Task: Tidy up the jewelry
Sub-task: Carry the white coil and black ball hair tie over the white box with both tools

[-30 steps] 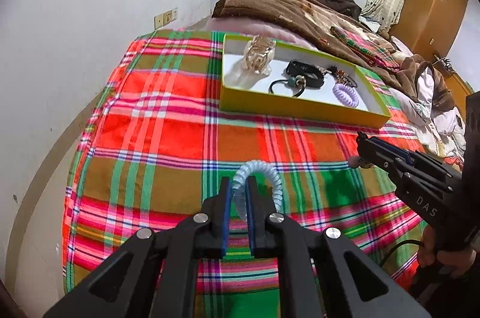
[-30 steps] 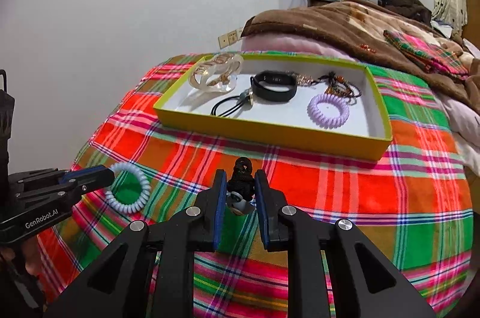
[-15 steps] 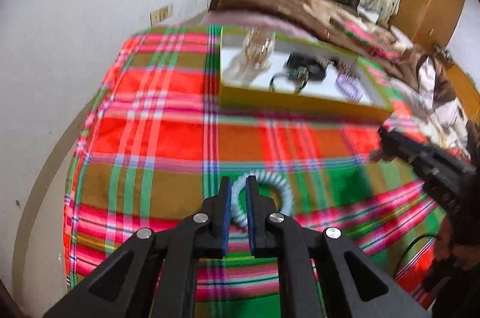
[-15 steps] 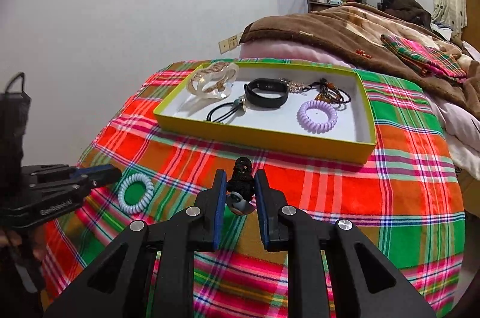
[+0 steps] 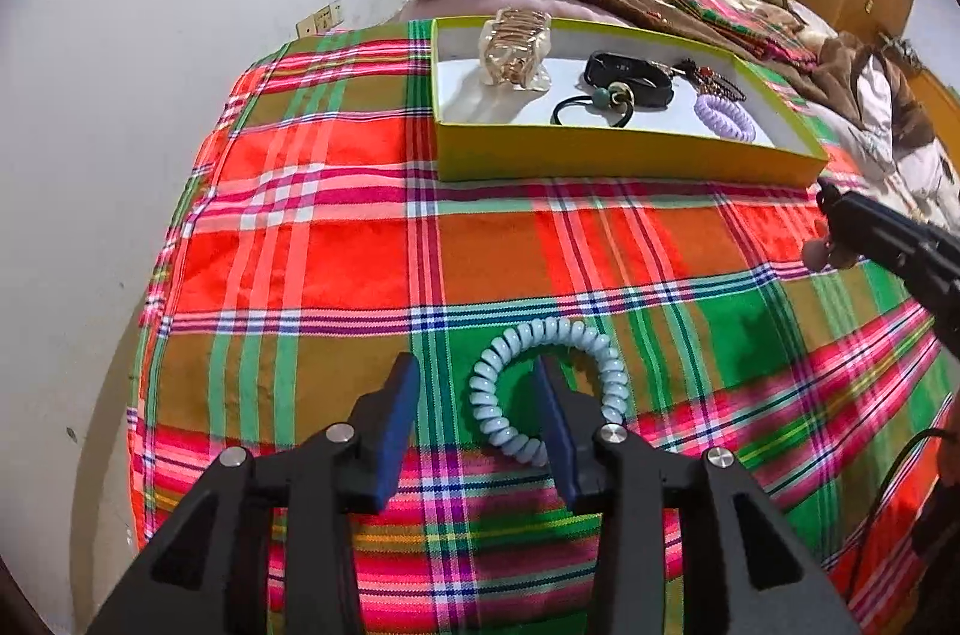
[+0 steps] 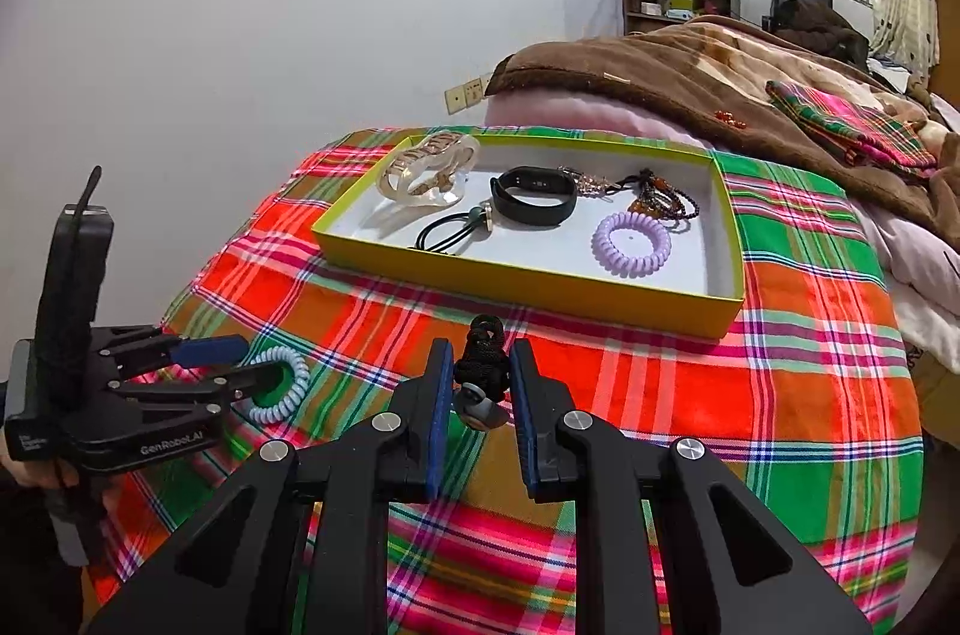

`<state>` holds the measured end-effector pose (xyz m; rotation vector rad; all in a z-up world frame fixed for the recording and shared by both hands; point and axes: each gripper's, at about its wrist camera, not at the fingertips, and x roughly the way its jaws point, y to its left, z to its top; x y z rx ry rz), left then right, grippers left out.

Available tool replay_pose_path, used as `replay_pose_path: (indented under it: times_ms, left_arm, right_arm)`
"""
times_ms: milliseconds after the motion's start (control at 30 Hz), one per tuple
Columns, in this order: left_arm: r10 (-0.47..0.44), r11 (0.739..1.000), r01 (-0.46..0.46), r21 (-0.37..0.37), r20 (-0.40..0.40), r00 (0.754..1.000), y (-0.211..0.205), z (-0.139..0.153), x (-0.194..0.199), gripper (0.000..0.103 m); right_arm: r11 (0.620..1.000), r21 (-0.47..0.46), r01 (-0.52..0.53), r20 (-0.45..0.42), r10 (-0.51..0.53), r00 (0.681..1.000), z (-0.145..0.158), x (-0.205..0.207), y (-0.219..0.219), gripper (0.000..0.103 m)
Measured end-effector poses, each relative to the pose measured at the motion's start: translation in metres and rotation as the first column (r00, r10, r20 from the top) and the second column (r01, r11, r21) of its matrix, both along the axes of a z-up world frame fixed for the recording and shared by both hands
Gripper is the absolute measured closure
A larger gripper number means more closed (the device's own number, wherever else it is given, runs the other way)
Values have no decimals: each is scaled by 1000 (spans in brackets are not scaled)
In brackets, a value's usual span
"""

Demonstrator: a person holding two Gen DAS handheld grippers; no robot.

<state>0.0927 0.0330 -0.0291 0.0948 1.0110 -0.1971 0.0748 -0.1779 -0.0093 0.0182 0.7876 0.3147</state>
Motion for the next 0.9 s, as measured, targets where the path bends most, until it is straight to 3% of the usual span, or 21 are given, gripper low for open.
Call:
replay_pose_path:
  times_ms: [133, 167, 433, 900]
  left_arm:
    - [-20, 1000, 20, 18, -1, 1000, -4, 1, 1, 89]
    - [-22, 1000, 22, 19, -2, 1000, -6, 1, 1, 91]
    - [-19, 1000, 19, -10, 7, 1000, -10, 7, -1, 93]
    - [-28, 996, 35, -78, 89, 996, -23, 49, 13, 93]
  right_arm:
    - [1000, 4, 3, -2, -3, 1000, -1, 0, -1, 83]
    - [1000, 5, 4, -4, -3, 1000, -1, 1, -1, 83]
    - [1000, 10, 11, 1, -11, 1000, 1, 1, -5, 83]
    - [999, 23, 29, 47, -30, 998, 22, 8, -18, 83]
